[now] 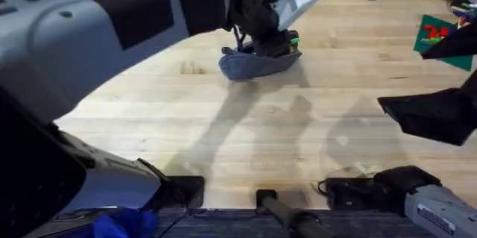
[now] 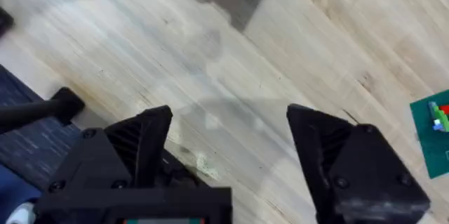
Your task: Unzip the bag, pick up the pens from the table one at a time and place them inside, then zip the bag closed.
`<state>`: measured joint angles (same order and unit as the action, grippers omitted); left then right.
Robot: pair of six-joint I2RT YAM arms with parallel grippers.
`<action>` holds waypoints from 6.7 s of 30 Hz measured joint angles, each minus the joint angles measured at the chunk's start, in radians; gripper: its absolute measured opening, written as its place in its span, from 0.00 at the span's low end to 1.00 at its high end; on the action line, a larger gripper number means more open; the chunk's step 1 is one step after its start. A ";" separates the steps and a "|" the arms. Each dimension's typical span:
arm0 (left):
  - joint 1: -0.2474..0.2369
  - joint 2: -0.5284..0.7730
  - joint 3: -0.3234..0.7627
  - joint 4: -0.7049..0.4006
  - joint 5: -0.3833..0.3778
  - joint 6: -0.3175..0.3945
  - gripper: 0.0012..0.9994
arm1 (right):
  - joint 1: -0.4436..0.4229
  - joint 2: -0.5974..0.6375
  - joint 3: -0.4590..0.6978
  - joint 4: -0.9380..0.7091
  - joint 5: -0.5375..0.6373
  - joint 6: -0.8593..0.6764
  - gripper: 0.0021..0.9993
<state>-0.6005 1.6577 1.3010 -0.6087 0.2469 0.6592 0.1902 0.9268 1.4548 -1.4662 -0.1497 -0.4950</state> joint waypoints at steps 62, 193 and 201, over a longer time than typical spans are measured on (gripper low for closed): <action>0.038 0.000 0.000 -0.029 -0.050 -0.014 1.00 | 0.000 0.000 0.000 0.000 0.000 0.000 1.00; 0.913 -0.441 -0.608 -0.171 0.755 0.740 0.99 | 0.133 0.435 0.000 0.471 -0.364 -0.197 1.00; 0.913 -0.441 -0.608 -0.114 0.735 0.735 0.99 | 0.178 0.525 0.000 0.554 -0.367 -0.288 1.00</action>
<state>0.3130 1.2167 0.6930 -0.7227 0.9818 1.3944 0.3687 1.4514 1.4544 -0.9124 -0.5171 -0.7832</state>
